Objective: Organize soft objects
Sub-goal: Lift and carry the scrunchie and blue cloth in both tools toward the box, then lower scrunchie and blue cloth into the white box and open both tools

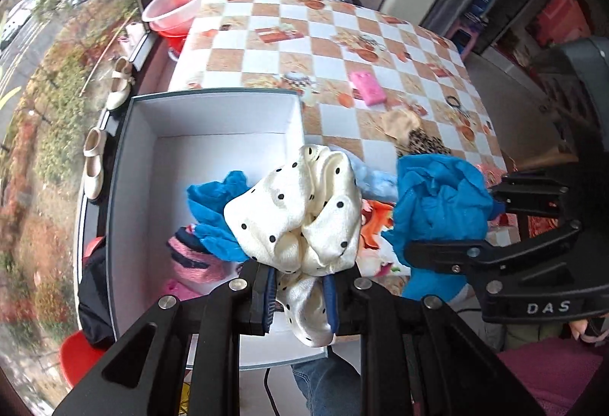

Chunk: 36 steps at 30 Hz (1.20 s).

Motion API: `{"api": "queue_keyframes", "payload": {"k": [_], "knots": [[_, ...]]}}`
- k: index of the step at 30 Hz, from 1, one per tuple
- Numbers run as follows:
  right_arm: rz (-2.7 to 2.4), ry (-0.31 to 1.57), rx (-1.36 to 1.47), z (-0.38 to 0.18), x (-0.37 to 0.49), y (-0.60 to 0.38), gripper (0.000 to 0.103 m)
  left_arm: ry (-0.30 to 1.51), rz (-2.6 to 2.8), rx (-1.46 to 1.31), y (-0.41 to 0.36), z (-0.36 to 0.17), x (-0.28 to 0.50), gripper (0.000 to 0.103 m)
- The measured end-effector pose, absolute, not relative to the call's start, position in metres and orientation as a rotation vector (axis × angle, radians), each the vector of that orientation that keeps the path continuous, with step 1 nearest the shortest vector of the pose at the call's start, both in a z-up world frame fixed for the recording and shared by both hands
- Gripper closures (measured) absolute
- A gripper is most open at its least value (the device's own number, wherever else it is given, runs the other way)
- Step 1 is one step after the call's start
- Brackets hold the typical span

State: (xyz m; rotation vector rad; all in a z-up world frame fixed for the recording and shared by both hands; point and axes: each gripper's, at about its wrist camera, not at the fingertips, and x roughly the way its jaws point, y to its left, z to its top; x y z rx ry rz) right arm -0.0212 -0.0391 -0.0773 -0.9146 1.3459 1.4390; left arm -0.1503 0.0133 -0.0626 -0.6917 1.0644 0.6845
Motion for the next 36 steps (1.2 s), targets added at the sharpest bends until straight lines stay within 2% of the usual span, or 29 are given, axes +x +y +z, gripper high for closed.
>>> {"api": "queue_keyframes", "payload": {"k": [11,36], "knots": [[1.522,1.264,-0.972,-0.064,-0.055,0.015,0.057,1.008,0.908,-0.835,0.054,-0.082,-0.193,0.081],[1.512,1.245,-1.048,-0.079,-0.069,0.07,0.057,0.992,0.992,-0.907,0.1,-0.107,-0.2,0.08]]}}
